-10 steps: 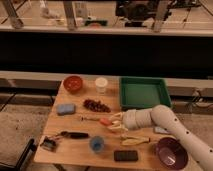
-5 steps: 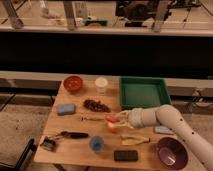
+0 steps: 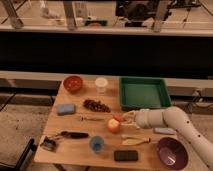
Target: Place pepper in metal cup
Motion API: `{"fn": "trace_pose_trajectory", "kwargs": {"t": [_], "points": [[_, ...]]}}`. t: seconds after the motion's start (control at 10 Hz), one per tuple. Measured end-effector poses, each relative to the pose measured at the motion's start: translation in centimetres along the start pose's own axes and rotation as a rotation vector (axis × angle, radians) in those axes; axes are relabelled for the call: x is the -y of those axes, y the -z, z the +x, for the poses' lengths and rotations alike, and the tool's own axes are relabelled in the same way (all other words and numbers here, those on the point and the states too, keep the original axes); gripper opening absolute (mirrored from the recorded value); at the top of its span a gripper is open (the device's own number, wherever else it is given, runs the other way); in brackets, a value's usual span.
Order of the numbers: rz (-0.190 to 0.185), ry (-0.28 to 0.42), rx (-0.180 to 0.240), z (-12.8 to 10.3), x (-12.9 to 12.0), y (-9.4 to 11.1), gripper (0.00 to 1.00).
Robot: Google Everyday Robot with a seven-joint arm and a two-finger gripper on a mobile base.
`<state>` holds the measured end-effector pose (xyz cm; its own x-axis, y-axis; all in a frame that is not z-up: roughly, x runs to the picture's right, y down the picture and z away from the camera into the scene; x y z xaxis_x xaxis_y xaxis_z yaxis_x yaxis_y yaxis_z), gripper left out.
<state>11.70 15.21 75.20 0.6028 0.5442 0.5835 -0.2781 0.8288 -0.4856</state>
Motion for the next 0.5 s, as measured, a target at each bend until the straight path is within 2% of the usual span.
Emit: {"fn": "trace_pose_trajectory", "kwargs": {"t": [0.5], "points": [[0.039, 0.017, 0.003, 0.0, 1.8, 0.9, 0.00]]}}
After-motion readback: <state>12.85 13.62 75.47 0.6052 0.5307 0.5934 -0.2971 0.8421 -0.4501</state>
